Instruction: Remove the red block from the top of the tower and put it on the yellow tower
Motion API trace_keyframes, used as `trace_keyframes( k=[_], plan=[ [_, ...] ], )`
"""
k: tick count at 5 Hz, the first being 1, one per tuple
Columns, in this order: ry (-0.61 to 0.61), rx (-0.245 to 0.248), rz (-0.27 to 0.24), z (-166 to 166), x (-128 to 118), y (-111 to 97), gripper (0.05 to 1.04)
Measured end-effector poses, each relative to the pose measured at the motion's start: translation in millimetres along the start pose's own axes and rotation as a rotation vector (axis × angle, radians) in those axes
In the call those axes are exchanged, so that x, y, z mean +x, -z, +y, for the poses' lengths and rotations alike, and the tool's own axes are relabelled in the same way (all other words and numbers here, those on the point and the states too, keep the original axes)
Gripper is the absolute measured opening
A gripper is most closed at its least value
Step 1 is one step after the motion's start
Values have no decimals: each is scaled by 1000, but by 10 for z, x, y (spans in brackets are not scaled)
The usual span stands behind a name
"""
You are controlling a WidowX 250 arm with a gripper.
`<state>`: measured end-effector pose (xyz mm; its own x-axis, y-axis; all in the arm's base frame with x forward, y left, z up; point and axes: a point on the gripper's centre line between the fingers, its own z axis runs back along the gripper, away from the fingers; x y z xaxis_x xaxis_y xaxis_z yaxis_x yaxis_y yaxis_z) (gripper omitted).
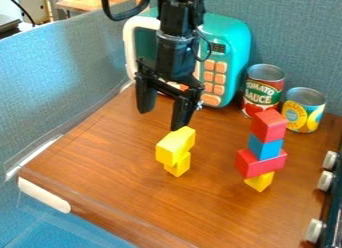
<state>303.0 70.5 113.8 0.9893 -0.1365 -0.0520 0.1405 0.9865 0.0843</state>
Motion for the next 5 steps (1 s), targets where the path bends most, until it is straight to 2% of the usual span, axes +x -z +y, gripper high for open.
trace_keyframes(
  k=[1,2,3,4,5],
  plan=[
    [4,-17,27,-22,-3,91,1000],
    [48,-76,-8,-126,-2,8,1000],
    [106,-111,-71,-212,-5,-202,1000],
    [163,-110,-123,-331,37,-359,1000],
    [301,-81,-133,-601,97,-474,1000]
  ],
)
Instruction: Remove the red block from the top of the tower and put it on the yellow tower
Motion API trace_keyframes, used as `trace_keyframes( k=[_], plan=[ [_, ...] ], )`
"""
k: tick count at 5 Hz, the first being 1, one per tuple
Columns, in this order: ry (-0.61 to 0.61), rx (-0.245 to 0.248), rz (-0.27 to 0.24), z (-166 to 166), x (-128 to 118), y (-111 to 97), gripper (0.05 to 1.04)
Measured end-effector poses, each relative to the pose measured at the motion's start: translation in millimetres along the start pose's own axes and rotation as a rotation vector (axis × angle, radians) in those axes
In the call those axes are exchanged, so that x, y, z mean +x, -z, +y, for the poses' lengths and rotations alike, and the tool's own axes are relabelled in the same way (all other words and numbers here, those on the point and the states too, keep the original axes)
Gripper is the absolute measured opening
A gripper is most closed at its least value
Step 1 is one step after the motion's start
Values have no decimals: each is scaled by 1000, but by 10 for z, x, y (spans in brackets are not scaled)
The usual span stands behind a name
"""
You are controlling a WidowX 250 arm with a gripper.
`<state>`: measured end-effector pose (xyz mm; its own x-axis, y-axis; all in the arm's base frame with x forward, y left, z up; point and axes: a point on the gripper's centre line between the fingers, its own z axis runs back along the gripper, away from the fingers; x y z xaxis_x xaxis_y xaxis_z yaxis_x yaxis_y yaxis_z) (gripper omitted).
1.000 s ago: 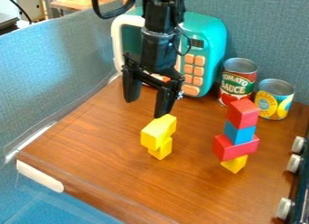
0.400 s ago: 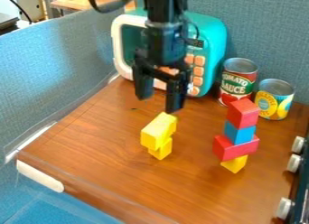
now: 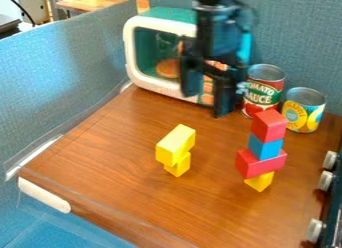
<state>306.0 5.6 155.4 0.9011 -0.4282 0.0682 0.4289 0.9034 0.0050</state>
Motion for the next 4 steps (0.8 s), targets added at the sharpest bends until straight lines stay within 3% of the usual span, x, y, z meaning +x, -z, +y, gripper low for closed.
trace_keyframes(
  k=[1,2,3,4],
  plan=[
    [70,22,-25,-138,141,-83,1000],
    [92,11,-33,-197,236,-88,1000],
    [63,6,-30,-150,268,-208,1000],
    [38,-4,0,-93,336,-153,1000]
  ],
)
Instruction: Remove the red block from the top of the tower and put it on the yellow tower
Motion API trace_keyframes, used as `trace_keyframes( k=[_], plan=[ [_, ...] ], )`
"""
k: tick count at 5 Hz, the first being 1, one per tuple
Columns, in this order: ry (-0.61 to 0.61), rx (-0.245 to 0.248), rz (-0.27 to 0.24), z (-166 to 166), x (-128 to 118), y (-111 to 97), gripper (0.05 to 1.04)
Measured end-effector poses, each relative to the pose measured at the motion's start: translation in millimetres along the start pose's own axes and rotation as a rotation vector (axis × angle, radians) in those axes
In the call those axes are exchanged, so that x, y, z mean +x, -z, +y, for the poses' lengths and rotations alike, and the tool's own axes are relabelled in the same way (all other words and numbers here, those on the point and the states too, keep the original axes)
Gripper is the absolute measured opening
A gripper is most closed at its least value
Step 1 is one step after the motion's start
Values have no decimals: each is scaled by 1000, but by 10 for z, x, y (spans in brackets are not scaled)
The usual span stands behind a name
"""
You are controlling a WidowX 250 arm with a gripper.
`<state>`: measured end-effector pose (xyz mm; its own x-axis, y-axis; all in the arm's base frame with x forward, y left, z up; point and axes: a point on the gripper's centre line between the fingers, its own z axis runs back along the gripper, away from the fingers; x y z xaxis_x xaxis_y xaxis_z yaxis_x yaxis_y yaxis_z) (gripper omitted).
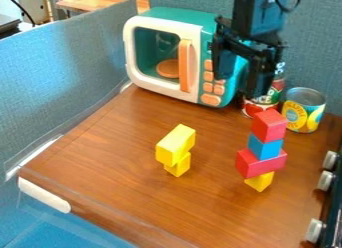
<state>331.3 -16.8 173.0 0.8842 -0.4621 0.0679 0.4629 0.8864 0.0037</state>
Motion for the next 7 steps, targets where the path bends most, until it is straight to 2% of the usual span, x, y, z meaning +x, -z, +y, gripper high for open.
trace_keyframes(
  k=[2,3,7],
  plan=[
    [18,-25,56,-128,229,349,1000],
    [31,-20,54,-193,282,350,1000],
    [19,0,143,-114,365,618,1000]
  ],
)
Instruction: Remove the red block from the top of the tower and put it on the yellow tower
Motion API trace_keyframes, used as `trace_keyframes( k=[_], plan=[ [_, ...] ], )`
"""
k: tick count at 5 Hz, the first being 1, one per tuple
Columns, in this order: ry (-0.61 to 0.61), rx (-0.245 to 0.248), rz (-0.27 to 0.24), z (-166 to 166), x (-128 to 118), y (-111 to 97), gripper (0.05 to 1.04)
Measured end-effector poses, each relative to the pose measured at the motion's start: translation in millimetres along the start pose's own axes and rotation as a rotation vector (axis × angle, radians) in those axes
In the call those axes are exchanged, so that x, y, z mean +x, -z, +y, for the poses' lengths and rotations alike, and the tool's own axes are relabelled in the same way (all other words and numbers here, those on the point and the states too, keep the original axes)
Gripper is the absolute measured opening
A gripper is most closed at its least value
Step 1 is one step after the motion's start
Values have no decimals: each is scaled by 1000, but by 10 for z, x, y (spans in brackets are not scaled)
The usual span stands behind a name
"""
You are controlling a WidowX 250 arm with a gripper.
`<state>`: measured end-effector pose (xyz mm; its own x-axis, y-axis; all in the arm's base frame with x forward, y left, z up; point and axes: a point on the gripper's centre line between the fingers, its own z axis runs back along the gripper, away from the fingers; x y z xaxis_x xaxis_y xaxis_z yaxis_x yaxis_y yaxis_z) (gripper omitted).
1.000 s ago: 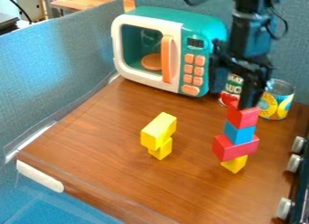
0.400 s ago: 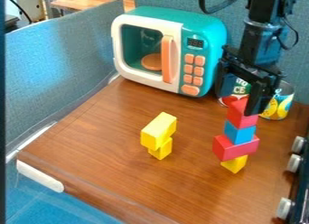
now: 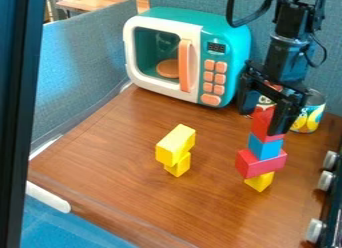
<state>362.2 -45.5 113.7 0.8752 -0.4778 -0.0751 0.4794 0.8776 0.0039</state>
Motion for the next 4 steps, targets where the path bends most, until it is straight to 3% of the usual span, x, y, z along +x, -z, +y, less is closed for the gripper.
trace_keyframes(
  k=[1,2,3,4],
  plan=[
    [-2,0,0,0,0,0,969],
    [-5,-1,-10,-2,16,0,695],
    [-6,-12,-14,-20,23,0,569],
    [-16,-30,-34,-55,-16,1,569]
  ],
)
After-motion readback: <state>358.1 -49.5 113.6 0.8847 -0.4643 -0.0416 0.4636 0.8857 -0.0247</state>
